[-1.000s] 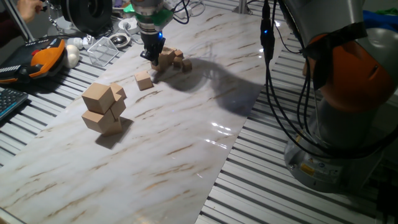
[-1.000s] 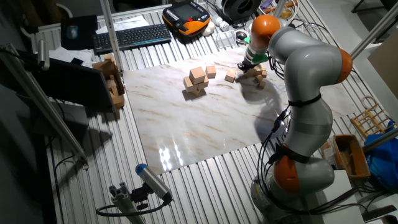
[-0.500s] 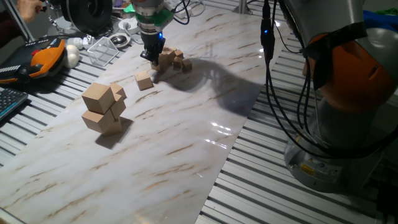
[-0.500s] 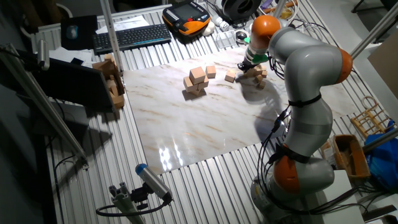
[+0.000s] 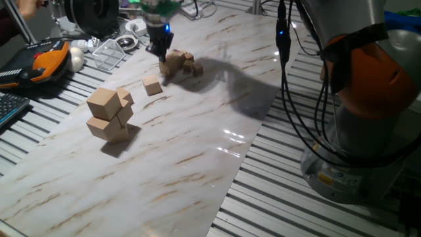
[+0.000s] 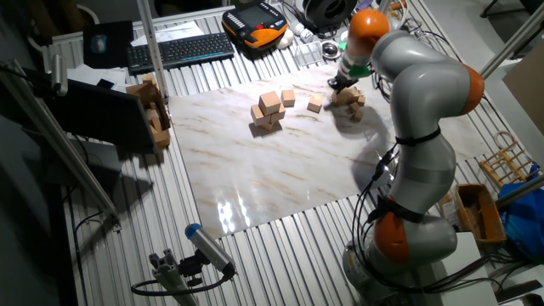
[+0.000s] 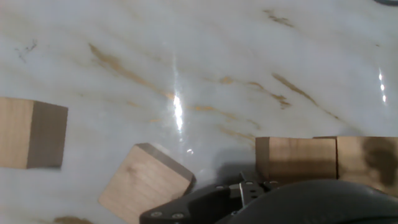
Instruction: Stack the blocks into a cross shape
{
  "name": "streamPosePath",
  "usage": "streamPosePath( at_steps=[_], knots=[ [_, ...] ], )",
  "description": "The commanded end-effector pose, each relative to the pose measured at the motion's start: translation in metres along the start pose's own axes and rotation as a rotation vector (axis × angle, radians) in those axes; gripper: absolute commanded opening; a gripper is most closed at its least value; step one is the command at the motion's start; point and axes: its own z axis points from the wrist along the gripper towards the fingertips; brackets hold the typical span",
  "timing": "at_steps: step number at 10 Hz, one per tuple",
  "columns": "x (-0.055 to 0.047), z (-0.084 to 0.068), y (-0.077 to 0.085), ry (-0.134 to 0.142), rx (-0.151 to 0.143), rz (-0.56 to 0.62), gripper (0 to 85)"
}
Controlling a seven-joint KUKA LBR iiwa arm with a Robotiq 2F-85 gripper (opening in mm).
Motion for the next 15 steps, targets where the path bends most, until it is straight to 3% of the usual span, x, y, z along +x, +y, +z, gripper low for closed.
streamPosePath(
  at_steps=[1,2,5,7,9,13,14,15],
  knots=[
    [-0.001,-0.003,-0.018,-0.001,0.008,-0.016,0.0],
    [0.0,-0.006,-0.029,-0.001,0.015,-0.018,0.0],
    [0.019,-0.001,-0.048,-0.01,0.008,0.03,0.0],
    [0.022,0.001,-0.05,-0.007,0.008,0.021,0.0],
    [0.028,0.004,-0.054,-0.002,0.027,-0.007,0.0],
    [0.027,0.005,-0.051,-0.002,-0.004,0.009,0.0],
    [0.027,0.005,-0.051,-0.011,-0.025,0.036,0.0],
    [0.027,0.005,-0.051,0.003,-0.048,0.06,0.0]
  ],
)
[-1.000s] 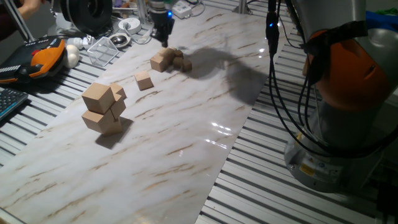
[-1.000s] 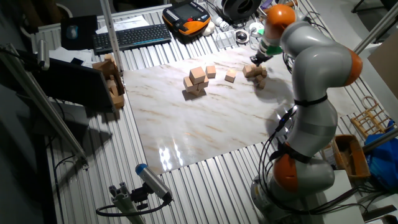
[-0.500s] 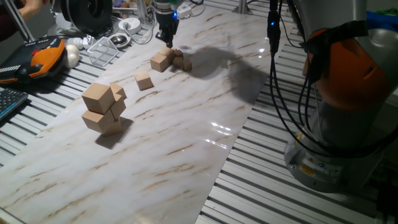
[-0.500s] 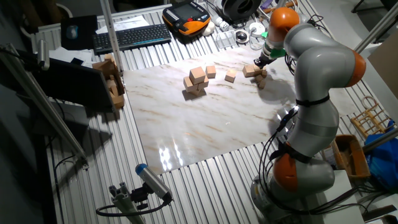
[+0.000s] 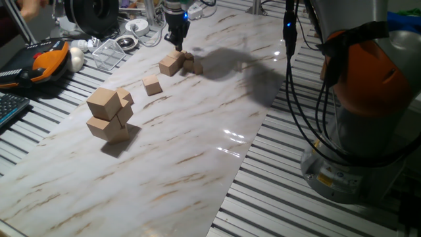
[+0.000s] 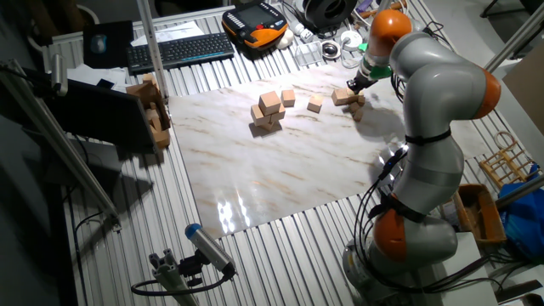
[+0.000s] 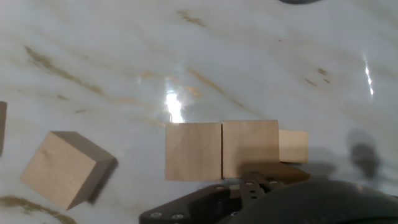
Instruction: Stack the blocks into a cross shape
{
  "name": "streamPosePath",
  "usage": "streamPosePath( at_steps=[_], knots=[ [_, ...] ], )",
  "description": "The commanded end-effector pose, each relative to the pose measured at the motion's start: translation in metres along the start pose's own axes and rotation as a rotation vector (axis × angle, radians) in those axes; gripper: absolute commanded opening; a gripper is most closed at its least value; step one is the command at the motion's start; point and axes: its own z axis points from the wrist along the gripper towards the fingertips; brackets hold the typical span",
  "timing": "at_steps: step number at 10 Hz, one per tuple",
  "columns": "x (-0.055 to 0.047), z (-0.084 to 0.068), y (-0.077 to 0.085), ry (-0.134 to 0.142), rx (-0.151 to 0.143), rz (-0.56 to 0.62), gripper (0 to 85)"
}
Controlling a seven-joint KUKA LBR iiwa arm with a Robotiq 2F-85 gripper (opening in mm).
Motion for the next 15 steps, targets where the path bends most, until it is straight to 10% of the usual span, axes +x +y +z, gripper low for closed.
streamPosePath(
  at_steps=[1,3,9,15],
  knots=[
    [0.0,0.0,0.001,0.001,0.009,0.008,0.0],
    [0.0,0.0,0.001,0.001,-0.034,-0.045,0.0],
    [-0.003,-0.001,-0.025,0.006,0.006,-0.088,0.0],
    [-0.012,0.025,-0.043,0.006,-0.016,-0.033,0.0]
  ],
)
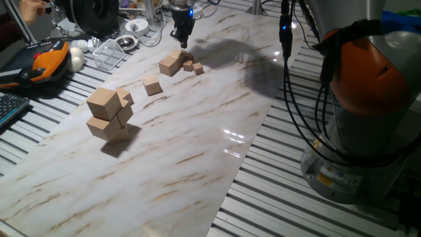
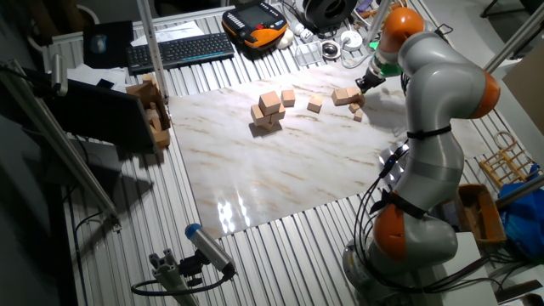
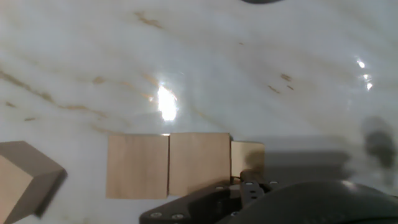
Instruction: Stack the blocks into a cross shape
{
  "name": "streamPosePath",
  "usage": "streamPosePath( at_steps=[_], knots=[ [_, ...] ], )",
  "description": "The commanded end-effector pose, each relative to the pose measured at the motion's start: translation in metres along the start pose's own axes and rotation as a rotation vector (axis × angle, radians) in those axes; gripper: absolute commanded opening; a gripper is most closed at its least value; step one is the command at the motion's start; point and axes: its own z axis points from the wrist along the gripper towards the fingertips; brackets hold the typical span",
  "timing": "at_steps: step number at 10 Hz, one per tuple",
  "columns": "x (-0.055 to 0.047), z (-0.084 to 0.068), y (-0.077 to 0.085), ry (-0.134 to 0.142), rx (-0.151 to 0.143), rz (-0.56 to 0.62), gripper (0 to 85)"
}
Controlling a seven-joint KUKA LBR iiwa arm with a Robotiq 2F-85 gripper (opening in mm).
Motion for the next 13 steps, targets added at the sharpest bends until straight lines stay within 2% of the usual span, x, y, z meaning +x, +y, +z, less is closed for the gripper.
streamPosePath(
  at_steps=[1,6,9,13],
  knots=[
    [-0.0005,0.001,0.0004,0.0,-0.002,-0.002,0.0],
    [-0.0021,0.0007,0.0004,-0.014,0.014,-0.017,0.0],
    [-0.0072,-0.0008,-0.001,-0.012,0.011,0.003,0.0],
    [-0.0102,0.0074,-0.0005,-0.018,0.004,0.008,0.0]
  ],
)
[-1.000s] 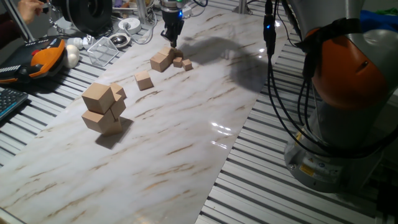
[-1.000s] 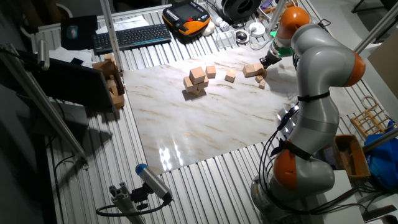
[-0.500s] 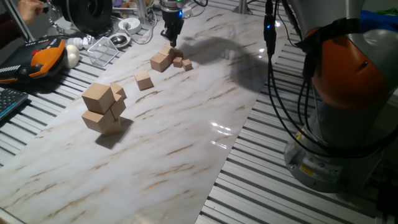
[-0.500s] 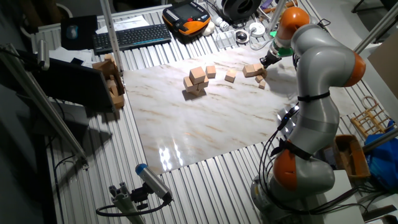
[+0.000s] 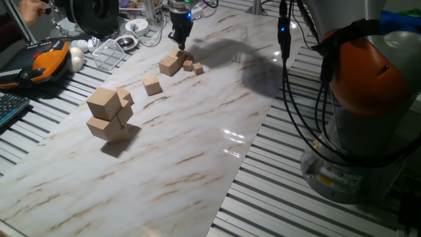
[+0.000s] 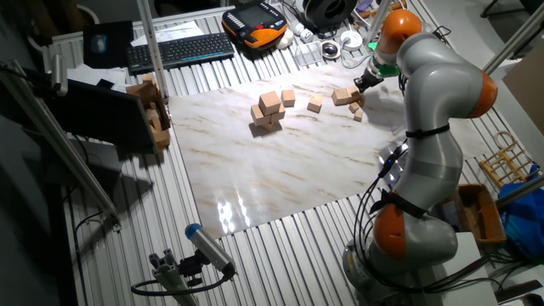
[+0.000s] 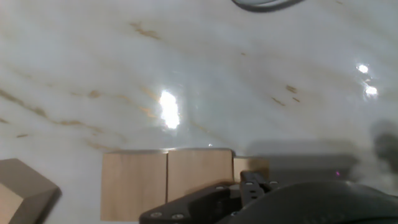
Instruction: Stack the blocks into a cross shape
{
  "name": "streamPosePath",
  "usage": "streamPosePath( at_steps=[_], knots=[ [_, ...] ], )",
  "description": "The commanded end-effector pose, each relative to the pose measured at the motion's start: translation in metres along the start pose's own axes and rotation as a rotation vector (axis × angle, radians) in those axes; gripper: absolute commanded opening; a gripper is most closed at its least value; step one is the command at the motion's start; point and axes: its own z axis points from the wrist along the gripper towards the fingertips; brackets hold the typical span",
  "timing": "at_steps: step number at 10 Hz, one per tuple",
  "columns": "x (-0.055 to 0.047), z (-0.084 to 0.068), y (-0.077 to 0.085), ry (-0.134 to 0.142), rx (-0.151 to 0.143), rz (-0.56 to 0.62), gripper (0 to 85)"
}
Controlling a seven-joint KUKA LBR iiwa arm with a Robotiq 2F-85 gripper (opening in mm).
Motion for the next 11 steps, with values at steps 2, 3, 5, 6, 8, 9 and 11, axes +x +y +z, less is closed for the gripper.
streamPosePath(
  at_steps=[2,3,5,6,8,9,11],
  knots=[
    [-0.0001,0.0021,0.0005,0.002,-0.01,-0.003,0.0],
    [0.0001,0.0034,0.0008,0.005,-0.02,-0.005,0.0],
    [0.0006,0.0054,0.0018,0.009,-0.046,-0.005,0.0],
    [0.0005,0.0056,0.0022,0.009,-0.049,-0.008,0.0],
    [0.0006,0.006,0.0031,0.01,-0.055,-0.009,0.0],
    [0.0007,0.0062,0.0036,0.01,-0.056,-0.008,0.0],
    [0.0007,0.0065,0.0045,0.009,-0.06,-0.01,0.0]
  ],
)
